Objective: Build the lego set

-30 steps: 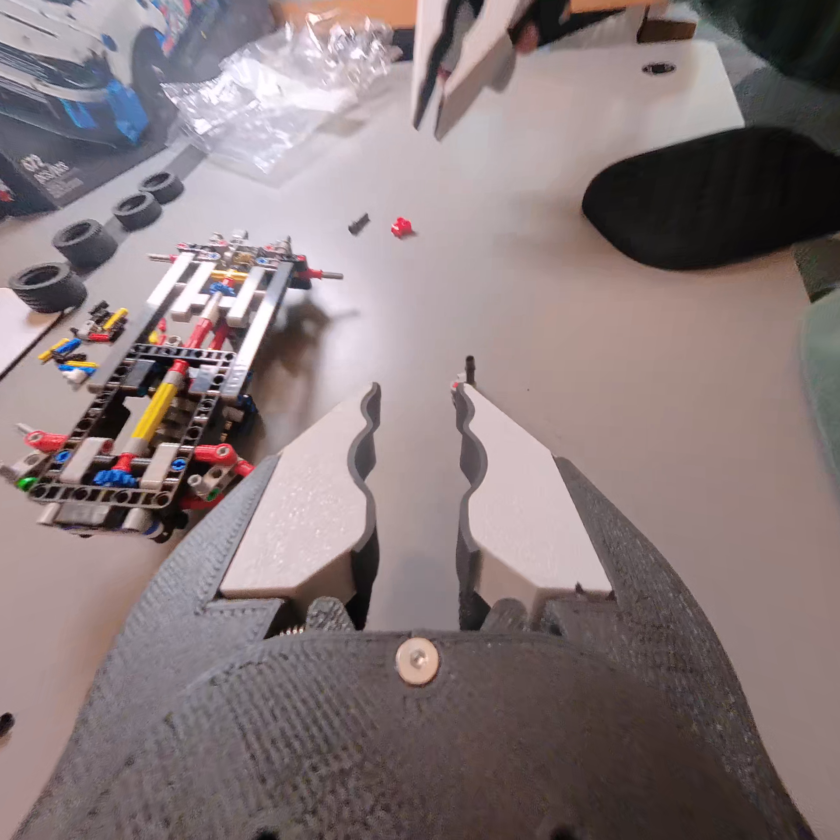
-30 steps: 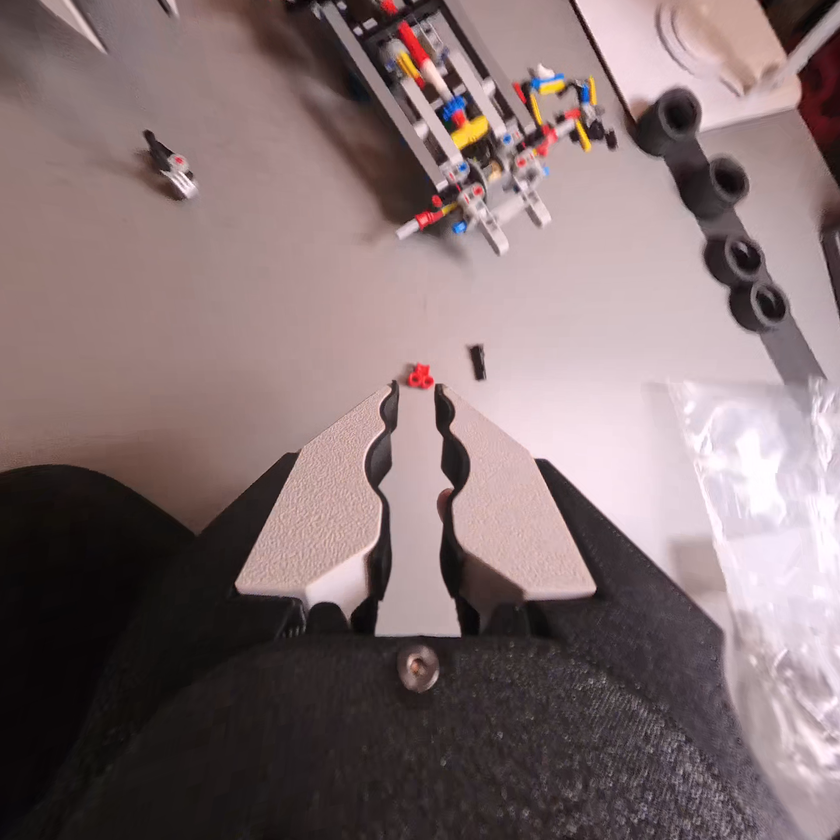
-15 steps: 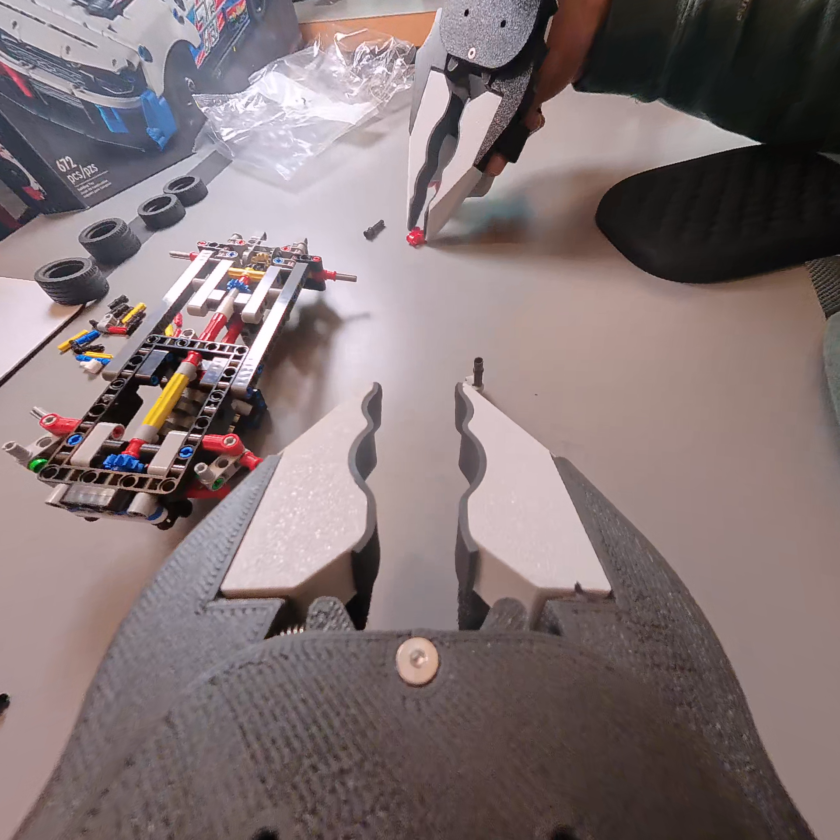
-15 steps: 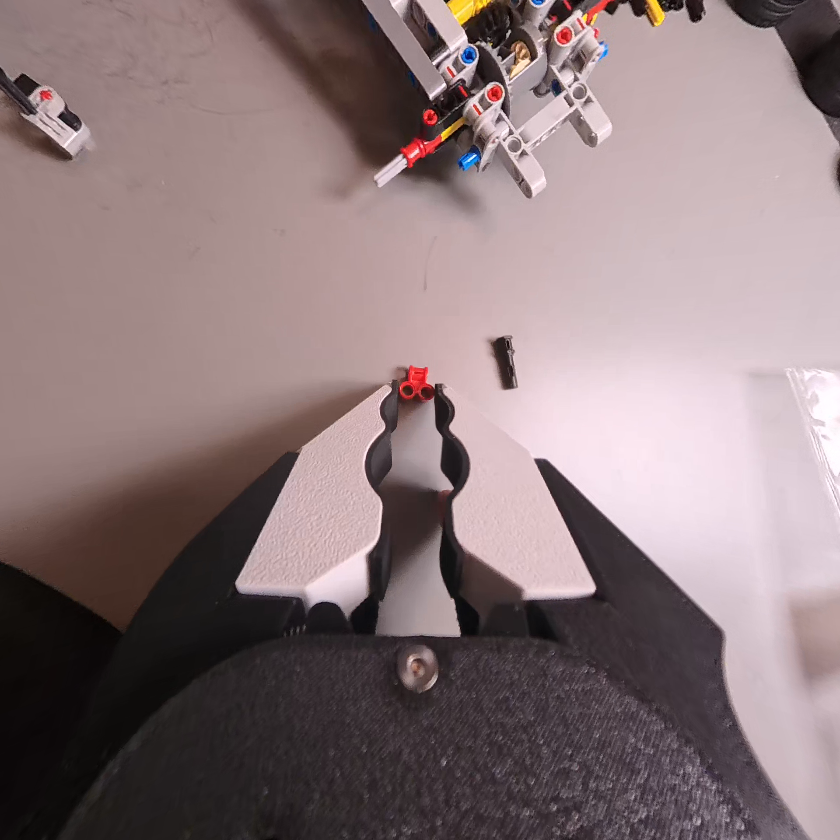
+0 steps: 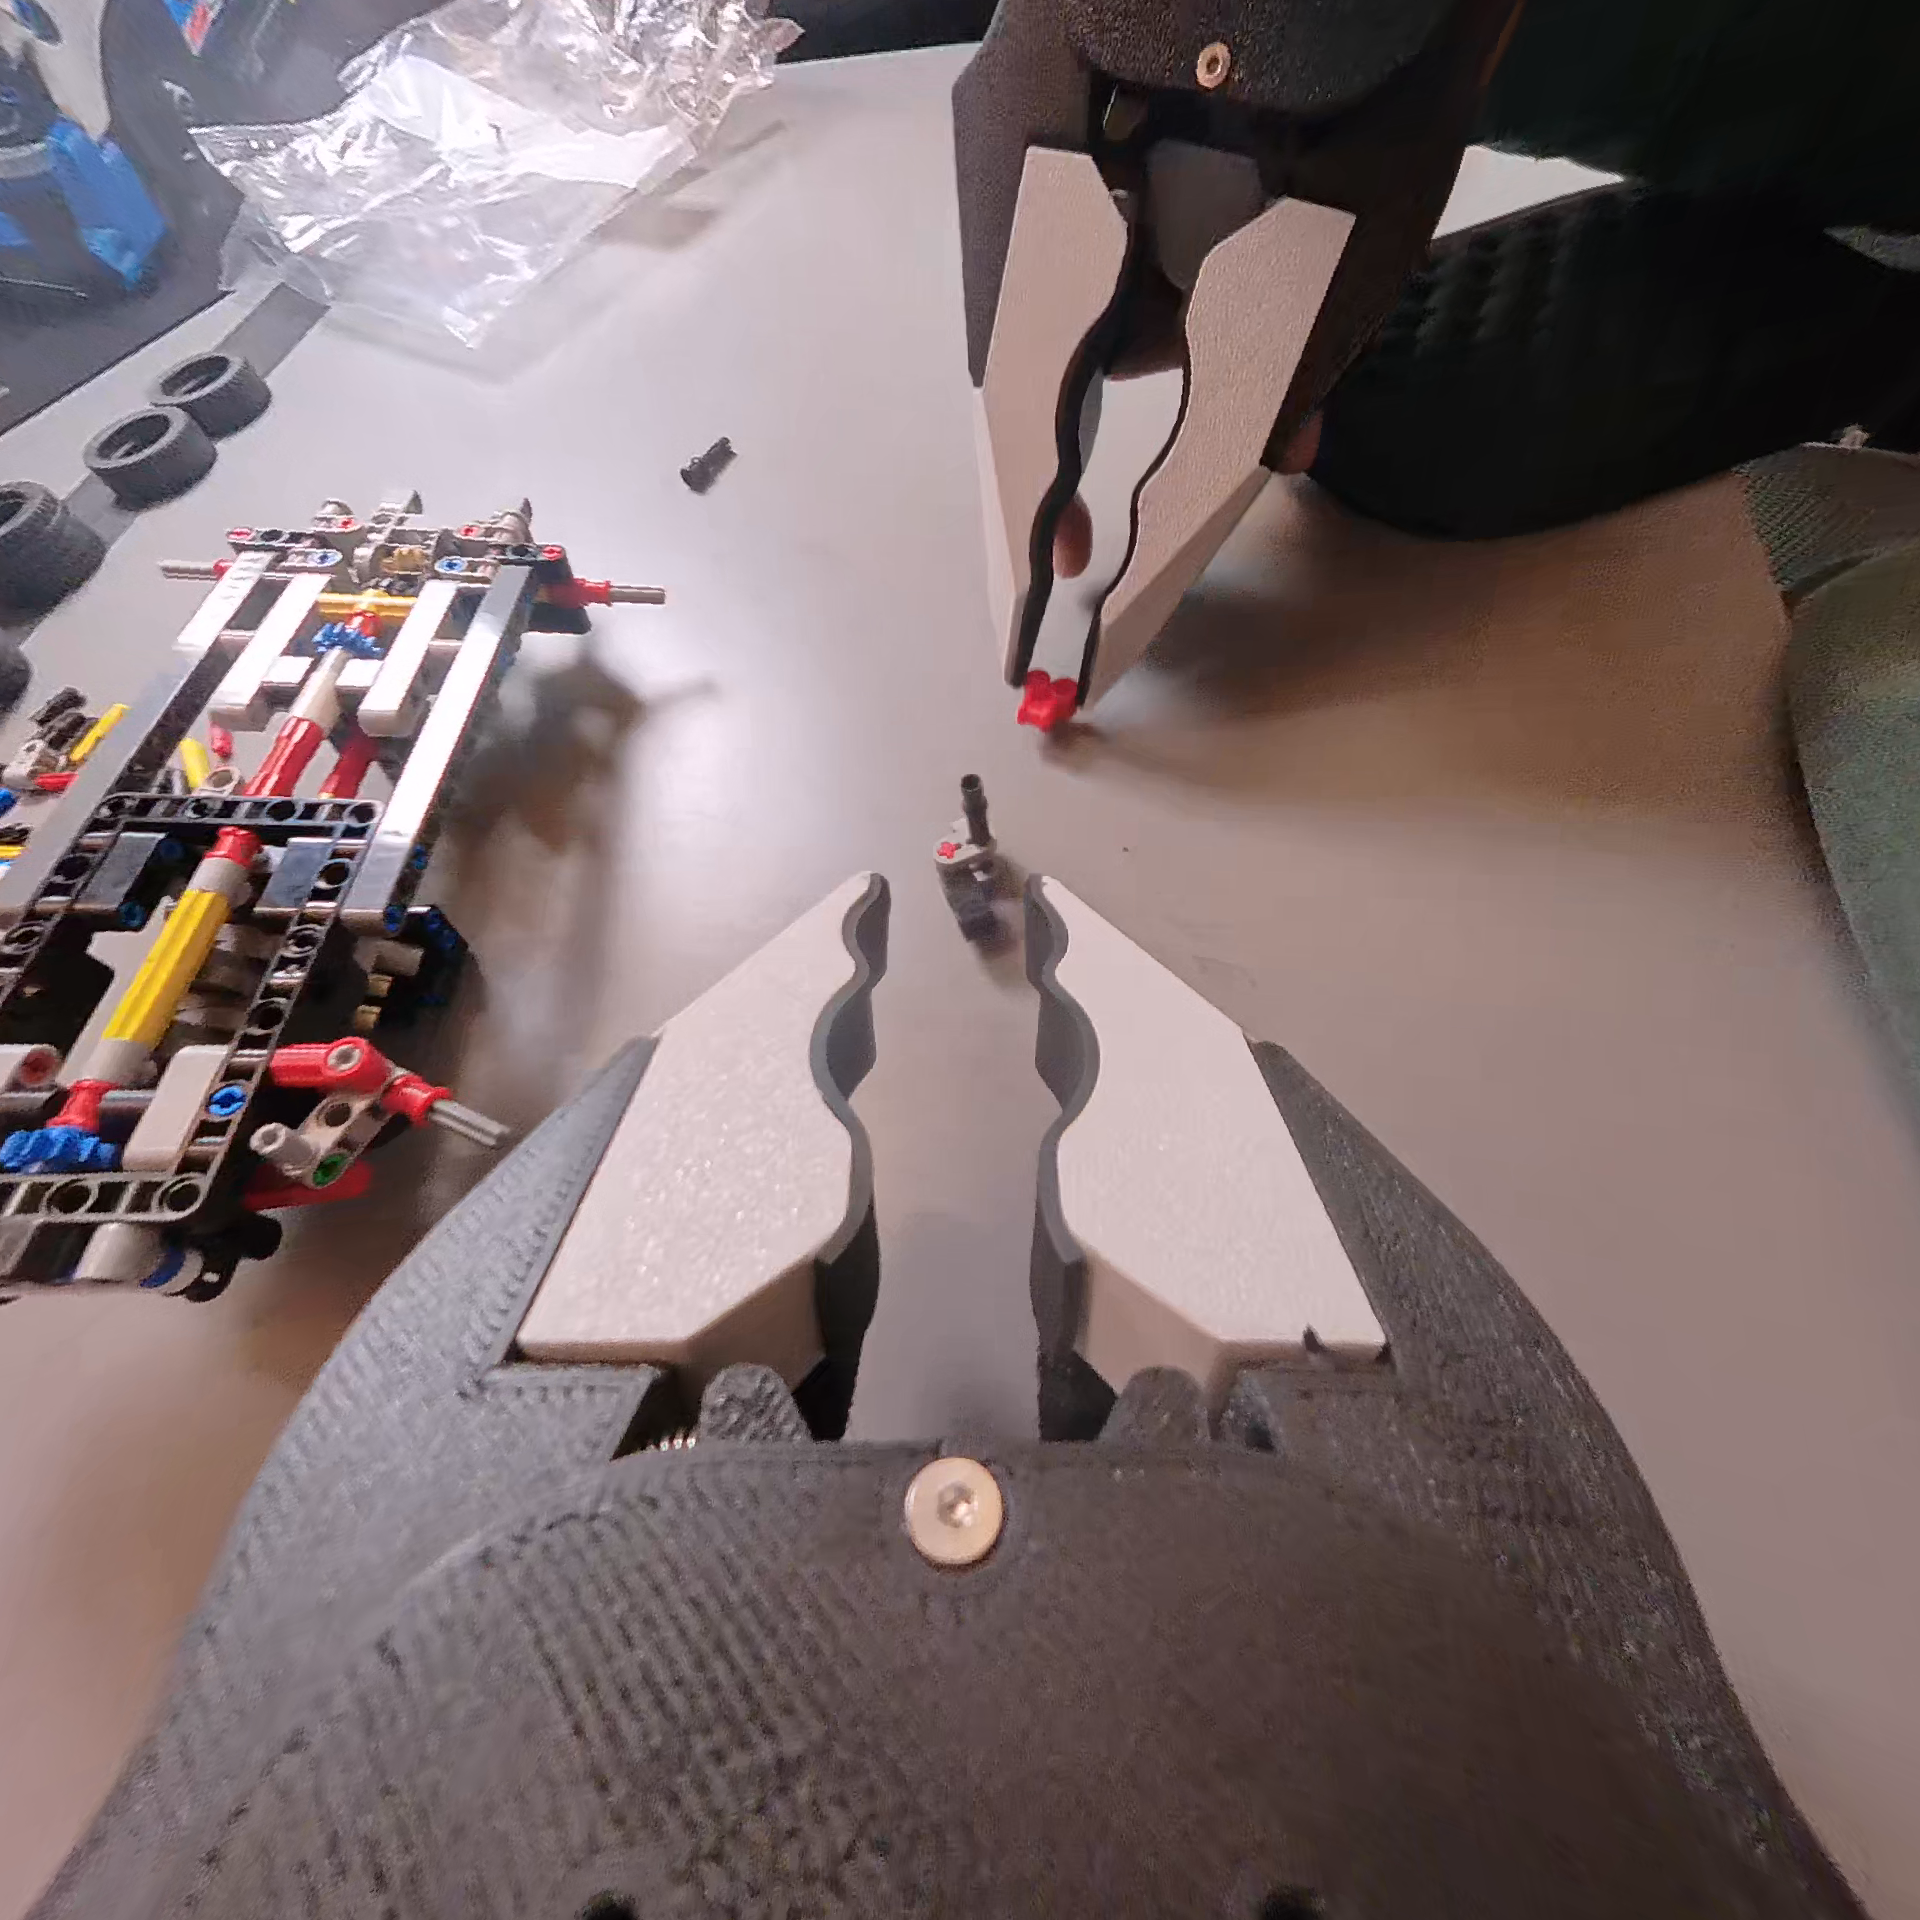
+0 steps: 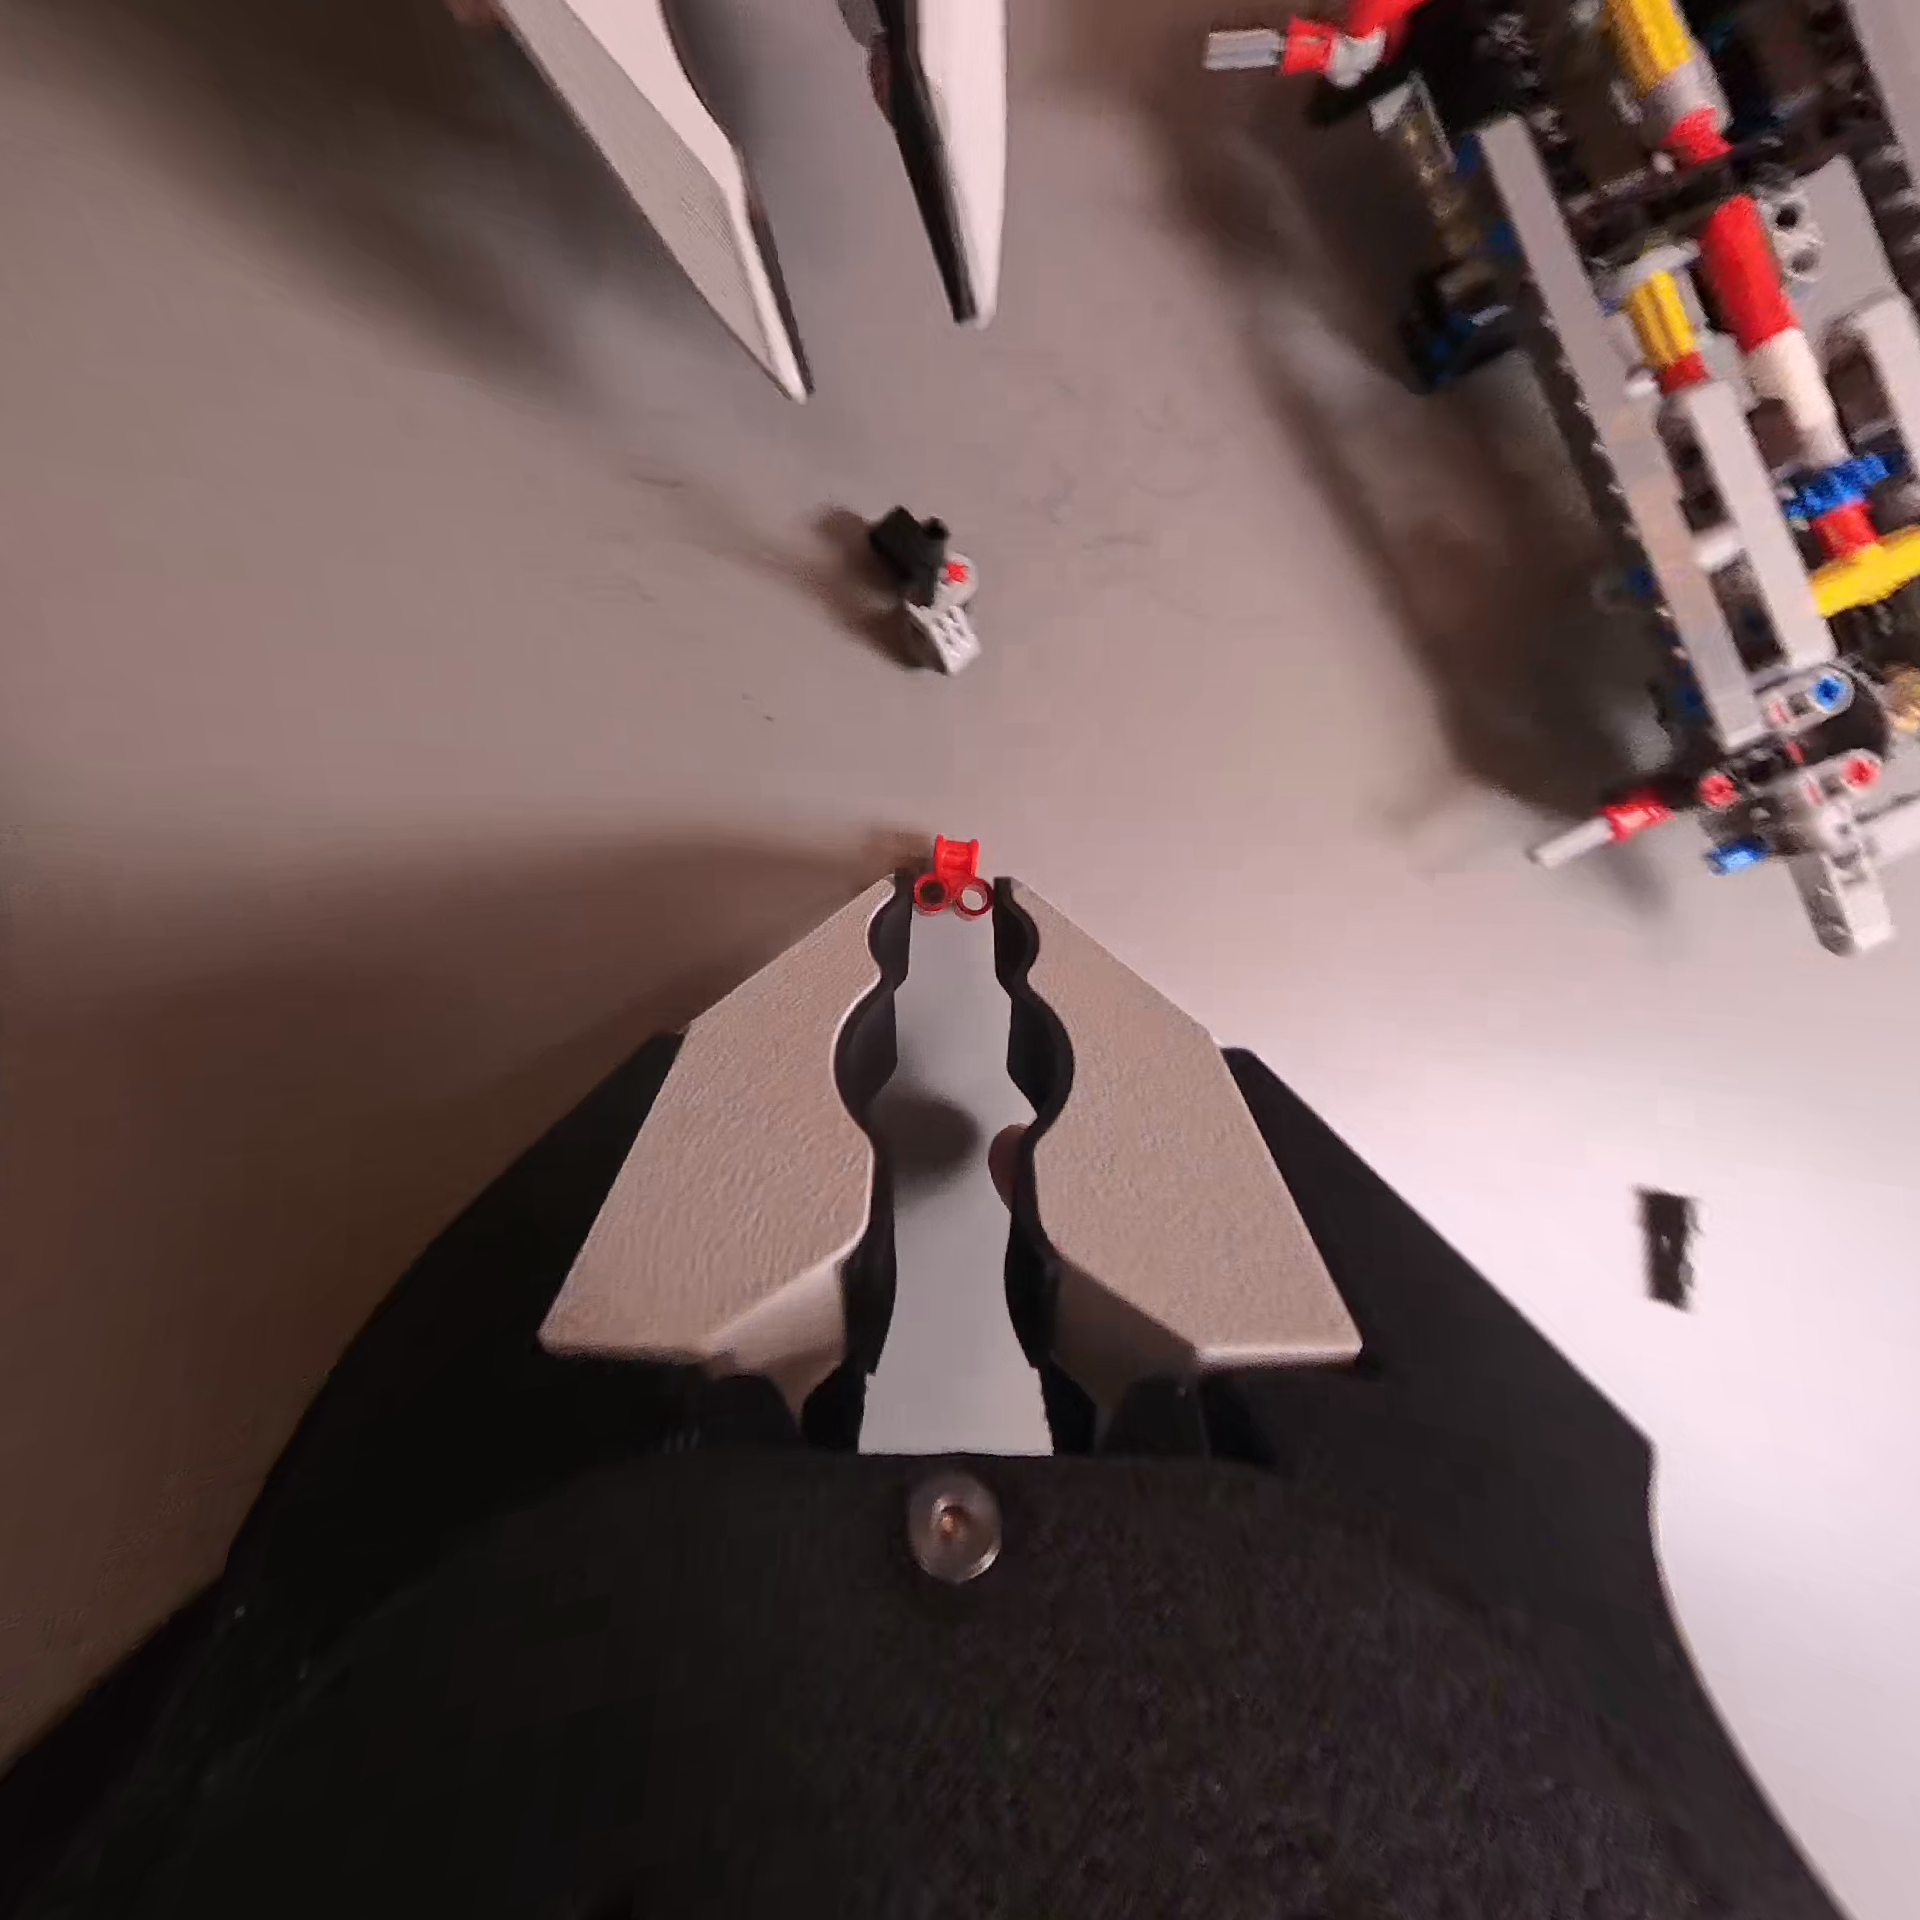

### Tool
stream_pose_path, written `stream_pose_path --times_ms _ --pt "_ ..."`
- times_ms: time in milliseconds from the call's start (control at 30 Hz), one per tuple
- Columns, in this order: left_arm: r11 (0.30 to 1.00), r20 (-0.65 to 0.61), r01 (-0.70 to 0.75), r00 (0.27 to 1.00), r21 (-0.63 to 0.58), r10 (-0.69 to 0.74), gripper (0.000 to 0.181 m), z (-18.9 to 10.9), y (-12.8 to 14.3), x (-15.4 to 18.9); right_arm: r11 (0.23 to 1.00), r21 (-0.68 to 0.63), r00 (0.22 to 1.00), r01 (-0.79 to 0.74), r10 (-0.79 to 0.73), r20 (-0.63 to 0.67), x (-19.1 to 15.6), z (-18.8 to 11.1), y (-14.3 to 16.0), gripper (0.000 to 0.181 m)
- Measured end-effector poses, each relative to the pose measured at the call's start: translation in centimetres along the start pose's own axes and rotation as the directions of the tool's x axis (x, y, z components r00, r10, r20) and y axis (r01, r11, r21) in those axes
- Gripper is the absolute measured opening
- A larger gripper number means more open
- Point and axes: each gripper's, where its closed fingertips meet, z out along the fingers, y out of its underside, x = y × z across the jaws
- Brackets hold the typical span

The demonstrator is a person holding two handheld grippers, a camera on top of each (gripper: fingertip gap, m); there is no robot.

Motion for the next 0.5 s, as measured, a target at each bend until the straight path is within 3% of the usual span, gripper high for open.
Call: stream_pose_path --times_ms 33,267,500 --pt "1.000 -0.015 -0.009 1.000 -0.006 0.009 0.024 0.1 0.1 0.4 1.000 -0.001 1.000 0.005 -0.005 0.009 -0.6 0.4 -0.4 0.012" --pt "0.991 -0.168 -0.104 0.982 -0.089 0.088 0.019 0.6 1.6 3.8 0.999 -0.025 0.999 -0.033 0.033 -0.027 -1.8 2.2 -2.4 0.012" --pt "0.977 -0.186 -0.151 0.975 -0.149 0.123 0.019 1.0 2.8 4.4 0.994 -0.017 0.992 -0.112 0.110 -0.060 -2.3 2.4 -2.6 0.020"
